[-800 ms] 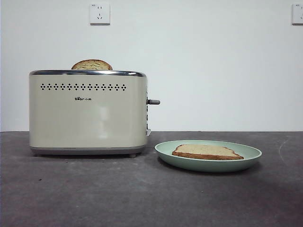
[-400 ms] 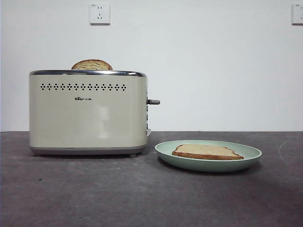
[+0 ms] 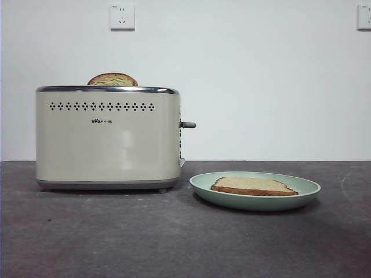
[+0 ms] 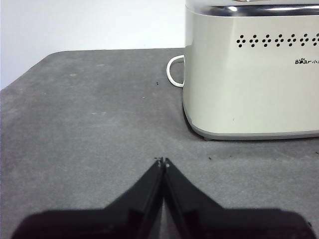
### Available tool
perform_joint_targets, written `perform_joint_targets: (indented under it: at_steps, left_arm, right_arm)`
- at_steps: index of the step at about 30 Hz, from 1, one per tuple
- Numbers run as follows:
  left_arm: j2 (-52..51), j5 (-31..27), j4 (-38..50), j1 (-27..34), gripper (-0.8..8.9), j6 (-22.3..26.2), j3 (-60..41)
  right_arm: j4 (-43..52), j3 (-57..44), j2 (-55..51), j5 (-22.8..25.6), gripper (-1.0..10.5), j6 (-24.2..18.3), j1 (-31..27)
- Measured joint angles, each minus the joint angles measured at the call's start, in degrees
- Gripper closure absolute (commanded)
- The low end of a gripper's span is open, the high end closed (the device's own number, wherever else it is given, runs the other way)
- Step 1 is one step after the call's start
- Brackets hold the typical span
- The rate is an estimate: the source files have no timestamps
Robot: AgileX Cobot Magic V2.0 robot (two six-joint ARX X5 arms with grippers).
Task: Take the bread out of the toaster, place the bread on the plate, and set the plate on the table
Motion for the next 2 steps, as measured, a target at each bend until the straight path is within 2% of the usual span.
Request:
perform_joint_targets:
  at_steps: [2]
  left_arm:
    - [0.0,0.0,0.0,0.0,8.17,0.0,0.0]
  right_arm:
    - [0.0,0.0,0.0,0.0,9.5,0.0,0.0]
